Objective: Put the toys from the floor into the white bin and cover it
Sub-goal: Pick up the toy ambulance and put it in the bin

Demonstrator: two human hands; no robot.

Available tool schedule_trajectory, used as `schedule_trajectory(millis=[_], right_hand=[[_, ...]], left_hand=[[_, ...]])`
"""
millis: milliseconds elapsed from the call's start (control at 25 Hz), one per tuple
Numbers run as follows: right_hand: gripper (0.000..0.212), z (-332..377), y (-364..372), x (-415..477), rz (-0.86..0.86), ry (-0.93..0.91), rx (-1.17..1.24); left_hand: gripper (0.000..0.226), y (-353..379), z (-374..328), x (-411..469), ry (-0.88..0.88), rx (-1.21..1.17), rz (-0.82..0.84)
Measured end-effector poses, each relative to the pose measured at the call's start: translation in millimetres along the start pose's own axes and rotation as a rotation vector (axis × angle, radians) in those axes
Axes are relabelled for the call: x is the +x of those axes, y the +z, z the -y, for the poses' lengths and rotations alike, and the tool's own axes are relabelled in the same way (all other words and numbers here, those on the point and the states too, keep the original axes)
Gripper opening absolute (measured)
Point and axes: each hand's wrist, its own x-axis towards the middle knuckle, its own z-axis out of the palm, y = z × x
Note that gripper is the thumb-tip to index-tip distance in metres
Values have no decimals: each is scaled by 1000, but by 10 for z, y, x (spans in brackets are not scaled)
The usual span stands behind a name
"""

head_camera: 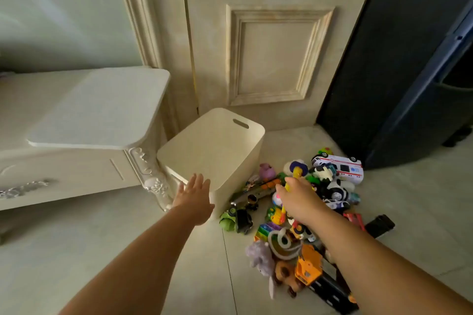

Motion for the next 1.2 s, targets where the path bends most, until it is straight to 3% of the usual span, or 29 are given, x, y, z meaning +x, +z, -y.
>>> schedule_trajectory(millis=[160,280,720,960,1200], right_hand=[[53,22,-21,83,-18,-3,-7],[53,12,-12,20,-16,-14,-19],[55,-134,-214,-263,-45,-52,-88],[57,-114,-332,-330,-56,-55,-92],[54,-68,-306,-420,-58,-108,-123]], left_hand=[[51,23,5,193,16,108,46],[38,22,-103,157,43,149,-7],[22,274,-515,-365,251,213,-24],[24,213,-553,-656,345,40,266],[31,96,-482,-881,269,-62,473]])
